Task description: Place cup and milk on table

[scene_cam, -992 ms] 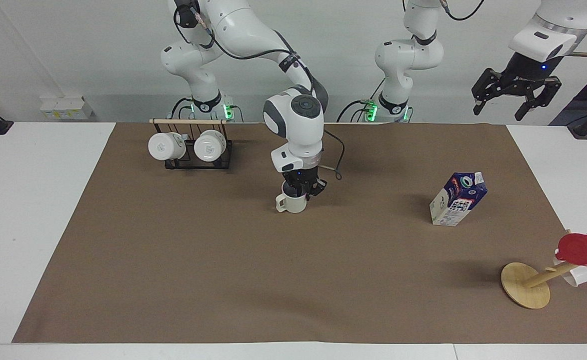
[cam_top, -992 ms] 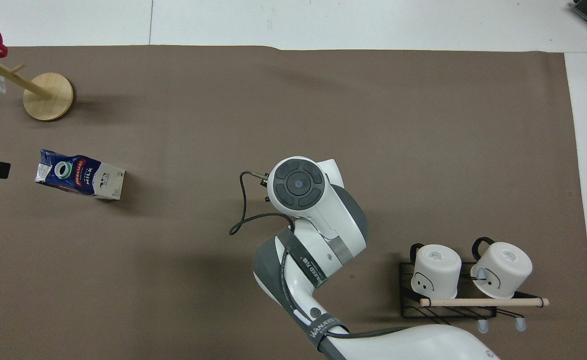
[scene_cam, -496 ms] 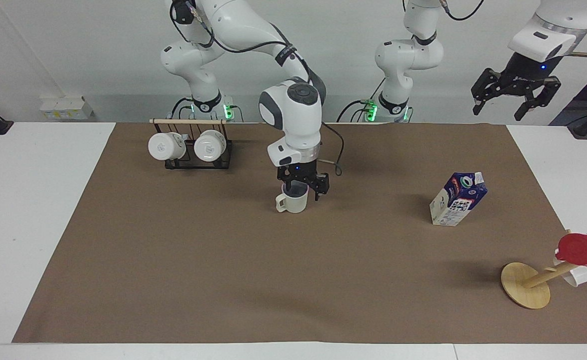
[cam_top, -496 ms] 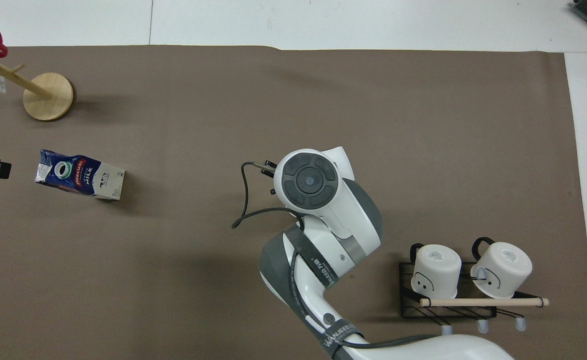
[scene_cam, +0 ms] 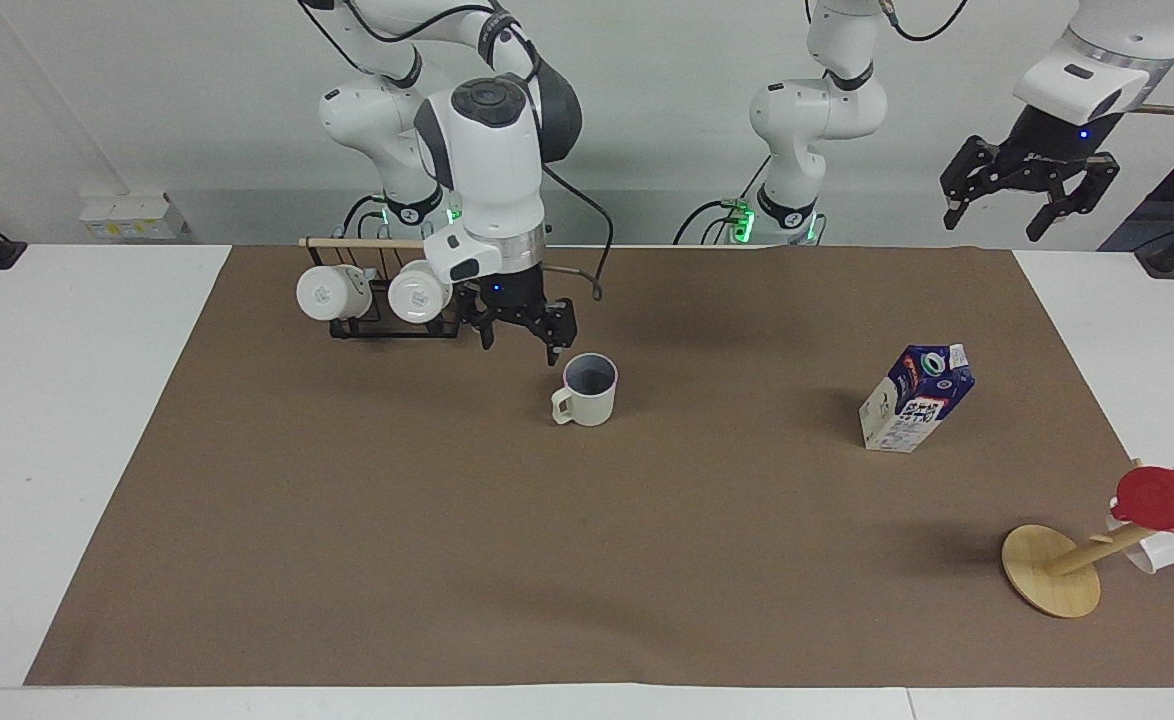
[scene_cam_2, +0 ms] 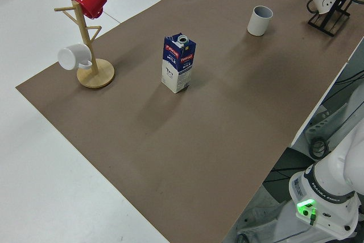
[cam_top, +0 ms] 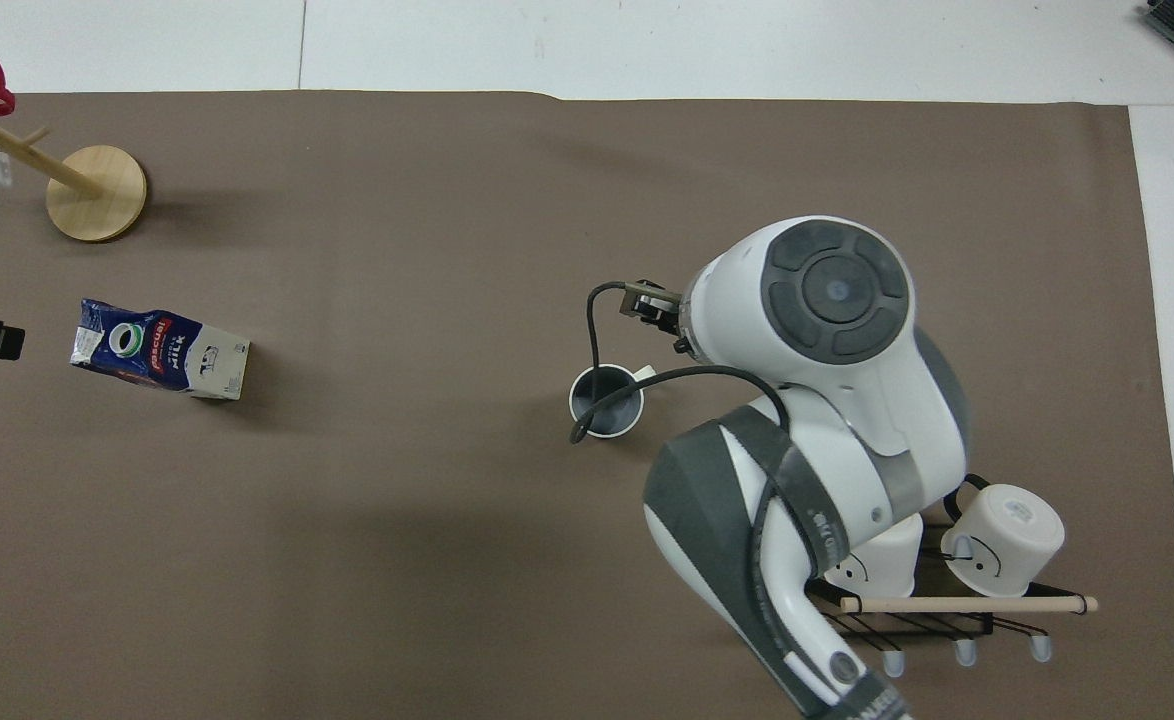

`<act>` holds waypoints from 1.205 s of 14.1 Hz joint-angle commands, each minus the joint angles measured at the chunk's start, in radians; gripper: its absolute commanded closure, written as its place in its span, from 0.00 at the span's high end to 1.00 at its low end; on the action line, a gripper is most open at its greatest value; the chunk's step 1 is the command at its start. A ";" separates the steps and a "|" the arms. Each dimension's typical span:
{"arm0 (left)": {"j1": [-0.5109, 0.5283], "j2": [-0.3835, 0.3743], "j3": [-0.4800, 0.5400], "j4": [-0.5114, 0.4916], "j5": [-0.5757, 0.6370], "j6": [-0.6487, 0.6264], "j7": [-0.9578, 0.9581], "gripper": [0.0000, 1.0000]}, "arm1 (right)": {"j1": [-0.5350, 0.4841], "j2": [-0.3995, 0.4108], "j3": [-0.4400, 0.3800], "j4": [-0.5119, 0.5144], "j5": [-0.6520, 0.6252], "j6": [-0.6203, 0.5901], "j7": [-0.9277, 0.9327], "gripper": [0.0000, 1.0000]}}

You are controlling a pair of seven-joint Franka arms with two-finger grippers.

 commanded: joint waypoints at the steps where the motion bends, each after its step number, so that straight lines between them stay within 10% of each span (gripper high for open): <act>1: -0.017 -0.016 0.008 -0.014 -0.002 -0.011 -0.006 1.00 | -0.058 -0.049 0.008 -0.029 -0.004 -0.058 -0.106 1.00; 12: 0.003 -0.022 0.024 -0.022 -0.003 -0.038 -0.001 1.00 | -0.325 -0.145 0.008 -0.043 -0.004 -0.196 -0.441 1.00; 17: 0.033 -0.002 0.022 -0.141 -0.003 0.159 0.008 1.00 | -0.387 -0.201 0.004 -0.028 -0.001 -0.238 -0.522 1.00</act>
